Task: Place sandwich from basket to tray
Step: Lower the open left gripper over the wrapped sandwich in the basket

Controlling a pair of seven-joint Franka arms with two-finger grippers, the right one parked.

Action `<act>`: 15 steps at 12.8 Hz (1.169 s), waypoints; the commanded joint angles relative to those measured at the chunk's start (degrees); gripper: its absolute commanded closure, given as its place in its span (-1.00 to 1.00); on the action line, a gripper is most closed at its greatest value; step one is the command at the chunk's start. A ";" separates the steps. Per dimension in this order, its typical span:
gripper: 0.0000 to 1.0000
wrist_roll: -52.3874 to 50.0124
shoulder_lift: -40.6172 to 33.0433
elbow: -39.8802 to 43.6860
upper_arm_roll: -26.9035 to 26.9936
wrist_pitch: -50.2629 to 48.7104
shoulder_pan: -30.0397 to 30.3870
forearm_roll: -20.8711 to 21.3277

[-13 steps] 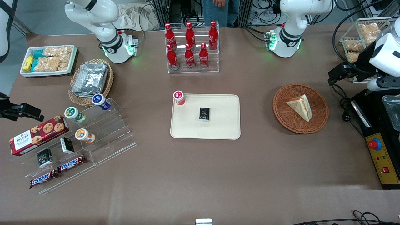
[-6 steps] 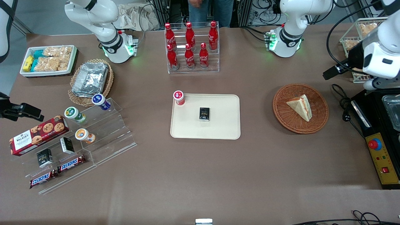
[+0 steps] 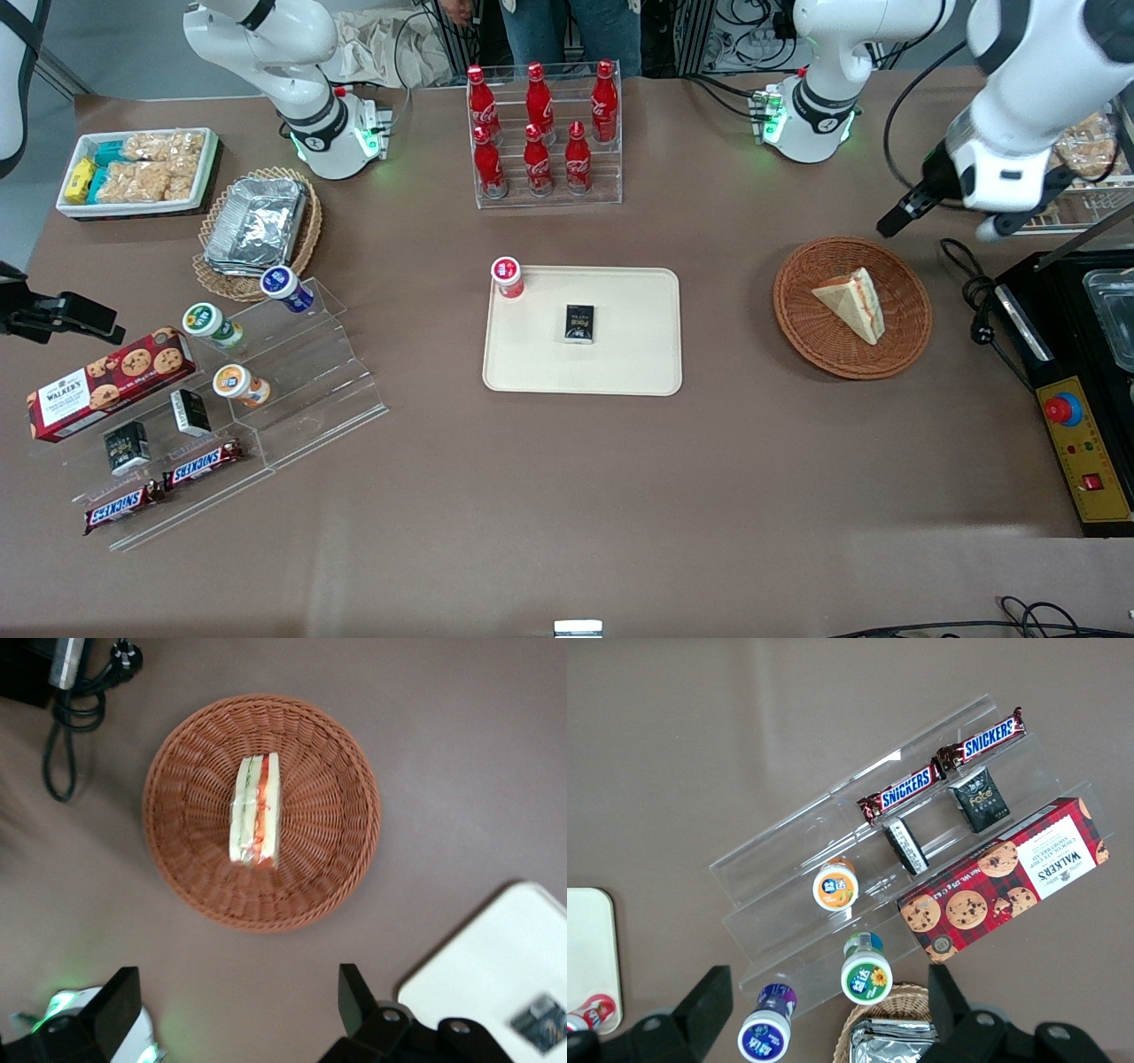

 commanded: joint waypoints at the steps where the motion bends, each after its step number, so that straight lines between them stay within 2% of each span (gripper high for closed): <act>1: -0.98 -2.84 2.06 -8.63 -0.10 12.08 0.01 0.79; 3: -0.98 -3.02 6.70 -11.12 -0.19 18.52 0.45 0.87; 6: -0.98 -7.30 14.26 -11.21 -0.19 24.06 0.45 8.06; 10: -0.99 -13.82 21.48 -11.21 -0.19 29.52 0.54 13.43; 14: -0.98 -14.71 25.01 -11.39 0.08 31.65 0.62 14.23; 15: -0.74 -15.32 25.01 -11.21 0.08 31.65 0.62 14.32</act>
